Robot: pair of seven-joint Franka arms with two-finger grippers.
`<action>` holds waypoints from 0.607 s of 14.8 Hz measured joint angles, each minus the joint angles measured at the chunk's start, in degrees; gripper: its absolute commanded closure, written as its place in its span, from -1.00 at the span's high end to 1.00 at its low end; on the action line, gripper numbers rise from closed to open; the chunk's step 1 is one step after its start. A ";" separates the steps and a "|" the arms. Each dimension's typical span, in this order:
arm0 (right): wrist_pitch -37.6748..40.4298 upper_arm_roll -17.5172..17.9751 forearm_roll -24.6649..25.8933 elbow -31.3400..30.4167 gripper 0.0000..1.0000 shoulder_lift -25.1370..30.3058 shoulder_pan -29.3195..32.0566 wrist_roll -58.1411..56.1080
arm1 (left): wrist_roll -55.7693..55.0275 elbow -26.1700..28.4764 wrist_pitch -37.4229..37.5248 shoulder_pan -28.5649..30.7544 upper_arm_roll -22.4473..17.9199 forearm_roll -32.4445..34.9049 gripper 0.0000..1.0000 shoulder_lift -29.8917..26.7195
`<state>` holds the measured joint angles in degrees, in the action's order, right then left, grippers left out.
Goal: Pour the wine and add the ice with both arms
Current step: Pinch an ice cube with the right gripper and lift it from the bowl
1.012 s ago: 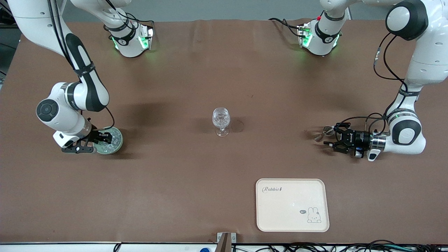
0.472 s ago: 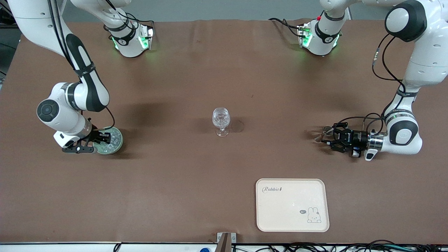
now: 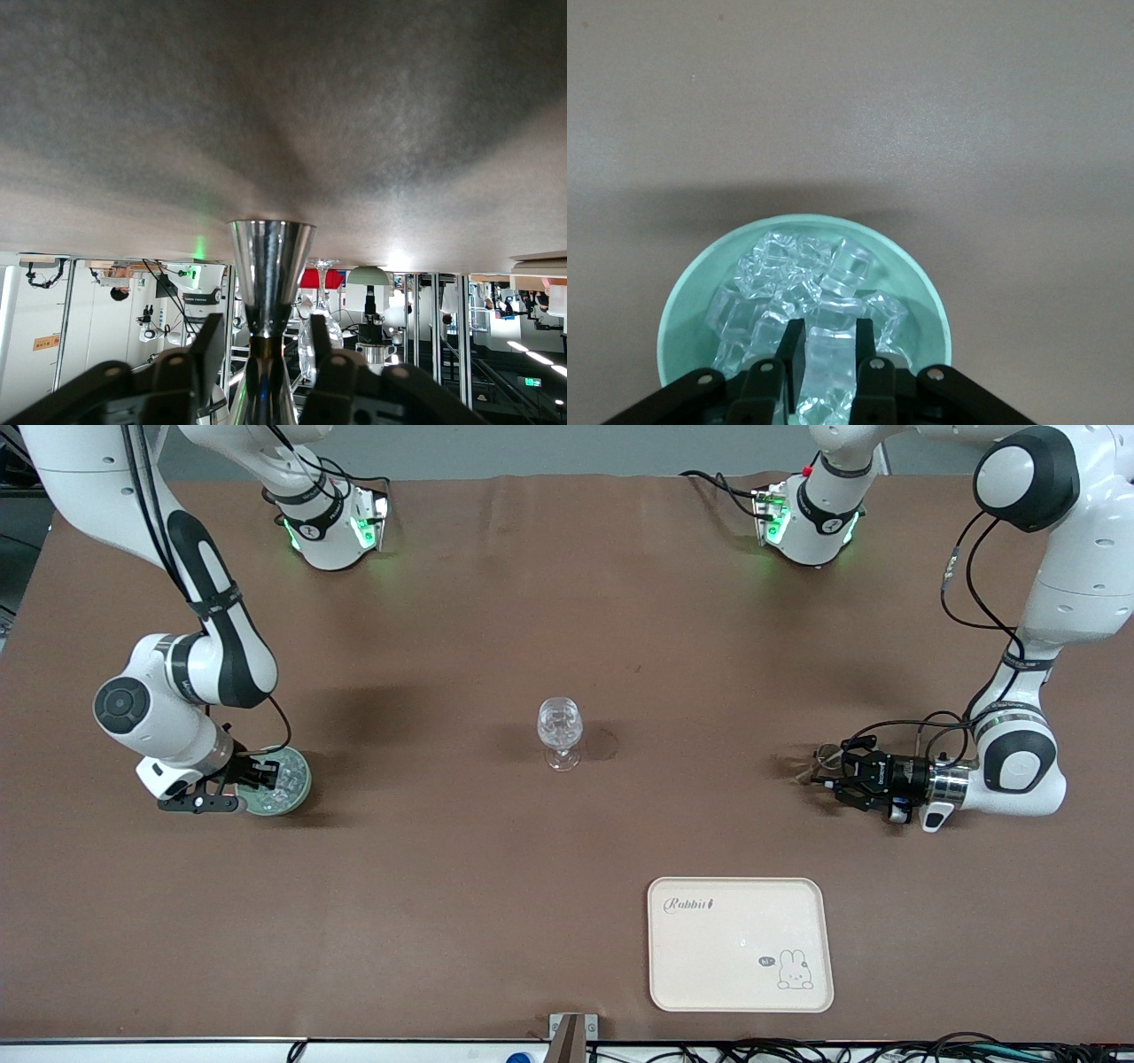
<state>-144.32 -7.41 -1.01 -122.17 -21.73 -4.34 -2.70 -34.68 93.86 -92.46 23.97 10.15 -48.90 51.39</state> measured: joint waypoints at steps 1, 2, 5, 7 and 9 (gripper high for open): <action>0.03 0.00 0.00 0.02 -0.82 0.00 0.00 0.01 | 0.01 0.00 0.00 -0.01 0.01 -0.03 -0.36 0.00; 0.17 0.00 0.00 0.12 -0.84 0.00 -0.01 0.01 | 0.01 0.00 0.00 -0.02 0.04 -0.04 -0.45 0.00; 4.47 0.00 0.00 2.80 -0.88 0.16 -0.02 0.01 | 0.15 -0.06 0.01 -0.05 0.56 -0.12 -0.76 0.00; 10.82 -0.04 0.00 7.38 -0.89 0.51 0.00 0.01 | 0.15 -0.44 0.01 -0.04 2.12 -0.19 -0.86 -0.04; 16.77 -0.26 0.00 13.00 -0.90 0.96 0.18 0.04 | -0.52 -0.93 0.00 -0.07 4.34 -0.33 -0.92 -0.29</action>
<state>-127.54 -7.67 -1.01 -109.18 -20.76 -4.15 -2.66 -35.20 92.93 -92.46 23.90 14.50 -49.24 51.10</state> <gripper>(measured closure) 0.736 0.789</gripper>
